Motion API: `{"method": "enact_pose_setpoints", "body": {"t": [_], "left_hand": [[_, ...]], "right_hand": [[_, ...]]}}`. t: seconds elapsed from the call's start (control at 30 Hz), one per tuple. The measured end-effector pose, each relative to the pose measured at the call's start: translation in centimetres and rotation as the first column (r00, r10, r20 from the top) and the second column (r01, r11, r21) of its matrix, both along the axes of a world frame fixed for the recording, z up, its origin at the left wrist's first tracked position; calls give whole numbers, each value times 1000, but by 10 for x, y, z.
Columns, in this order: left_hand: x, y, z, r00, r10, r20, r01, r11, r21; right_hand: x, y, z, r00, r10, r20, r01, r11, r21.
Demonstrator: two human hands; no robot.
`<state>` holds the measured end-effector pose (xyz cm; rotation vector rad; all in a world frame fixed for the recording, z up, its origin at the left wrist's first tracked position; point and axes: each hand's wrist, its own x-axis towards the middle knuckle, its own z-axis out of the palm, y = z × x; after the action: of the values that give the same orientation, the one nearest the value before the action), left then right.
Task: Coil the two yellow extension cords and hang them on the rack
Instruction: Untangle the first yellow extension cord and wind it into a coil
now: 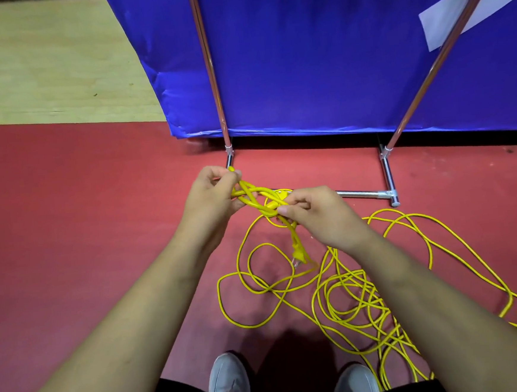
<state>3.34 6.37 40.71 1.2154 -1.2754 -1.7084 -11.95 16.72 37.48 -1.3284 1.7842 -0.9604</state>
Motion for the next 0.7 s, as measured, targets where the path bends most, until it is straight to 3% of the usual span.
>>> {"method": "enact_pose_setpoints", "body": {"t": [0.1, 0.17, 0.23, 0.3, 0.4, 0.47, 0.53, 0.7], "left_hand": [[1, -4, -2, 998, -56, 12, 57, 992, -113], [3, -6, 2, 968, -187, 170, 227, 939, -258], [7, -9, 7, 902, -224, 370, 344, 891, -297], [14, -12, 8, 837, -304, 456, 429, 880, -202], [21, -11, 5, 806, -540, 243, 529, 841, 116], [22, -10, 4, 768, -600, 222, 574, 800, 174], [21, -9, 5, 756, -580, 304, 577, 810, 110], [13, -7, 1, 888, -325, 324, 375, 921, -103]], "right_hand": [[-2, 0, -2, 992, -93, -90, 89, 995, -49], [-1, 1, -1, 991, -123, -54, 118, 990, -78], [-3, 2, 2, 985, -159, -70, 149, 980, -133], [-7, 2, 5, 977, -171, -129, 145, 972, -187], [-4, 3, 8, 982, -118, -145, 83, 970, -228], [1, 2, 10, 979, -82, -186, 31, 965, -261], [5, 0, 12, 971, -78, -227, 13, 961, -277], [11, -4, 8, 962, -133, -237, 84, 975, -206]]}}
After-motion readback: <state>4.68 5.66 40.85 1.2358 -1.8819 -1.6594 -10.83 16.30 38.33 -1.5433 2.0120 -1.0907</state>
